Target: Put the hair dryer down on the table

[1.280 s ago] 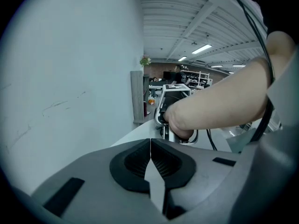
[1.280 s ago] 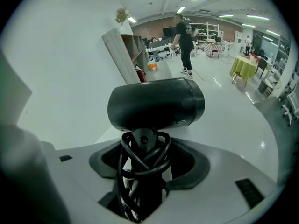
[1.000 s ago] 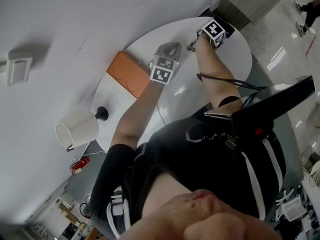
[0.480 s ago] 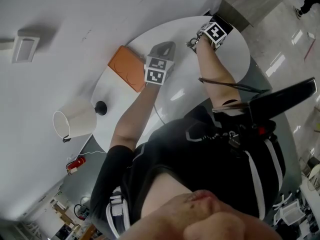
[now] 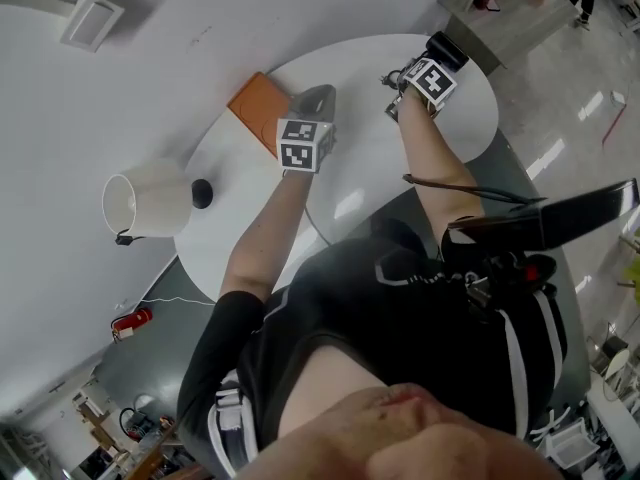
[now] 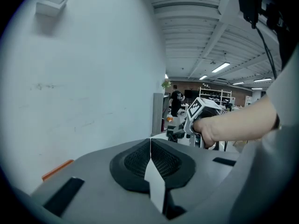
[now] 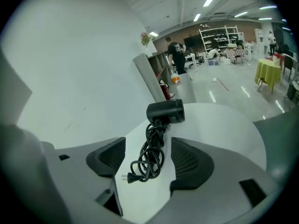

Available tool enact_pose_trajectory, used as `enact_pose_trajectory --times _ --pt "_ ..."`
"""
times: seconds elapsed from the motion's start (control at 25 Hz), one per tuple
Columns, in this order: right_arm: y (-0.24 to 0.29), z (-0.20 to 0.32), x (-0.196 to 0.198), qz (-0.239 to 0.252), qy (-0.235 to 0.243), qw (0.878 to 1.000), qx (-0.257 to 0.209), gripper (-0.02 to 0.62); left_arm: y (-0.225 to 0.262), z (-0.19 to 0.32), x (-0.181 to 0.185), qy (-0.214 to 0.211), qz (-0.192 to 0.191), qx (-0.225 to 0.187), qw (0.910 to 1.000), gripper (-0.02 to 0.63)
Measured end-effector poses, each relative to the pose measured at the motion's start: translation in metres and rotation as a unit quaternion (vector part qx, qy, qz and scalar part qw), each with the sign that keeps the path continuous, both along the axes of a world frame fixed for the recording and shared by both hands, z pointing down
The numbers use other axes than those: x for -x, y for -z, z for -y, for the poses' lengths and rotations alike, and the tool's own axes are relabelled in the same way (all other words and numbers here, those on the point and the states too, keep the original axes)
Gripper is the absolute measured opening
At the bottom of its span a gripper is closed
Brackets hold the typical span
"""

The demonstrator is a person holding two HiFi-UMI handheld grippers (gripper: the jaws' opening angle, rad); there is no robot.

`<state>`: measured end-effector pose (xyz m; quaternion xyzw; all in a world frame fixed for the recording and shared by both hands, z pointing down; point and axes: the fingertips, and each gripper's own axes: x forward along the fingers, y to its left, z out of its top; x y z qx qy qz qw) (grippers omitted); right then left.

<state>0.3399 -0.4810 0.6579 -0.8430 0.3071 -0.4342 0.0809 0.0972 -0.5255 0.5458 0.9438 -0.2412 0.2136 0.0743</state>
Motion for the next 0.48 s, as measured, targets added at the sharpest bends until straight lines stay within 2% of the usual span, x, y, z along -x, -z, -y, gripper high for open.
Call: enact_pose_trajectory --times 0.12,0.2,0.48 --pt "0.022 -0.006 0.016 -0.028 0.026 0.999 -0.016 0.315 0.011 -0.005 0.026 0.021 -0.014 -0.009 0.9996 0.032" --pt "0.036 -0.009 0.028 -0.038 0.040 0.998 -0.029 0.263 0.018 -0.011 0.043 0.034 -0.022 -0.015 0.9991 0.032" --pt "0.090 -0.012 0.087 -0.036 0.099 0.990 -0.099 0.176 0.051 -0.033 0.100 0.072 -0.050 -0.044 0.9952 0.032"
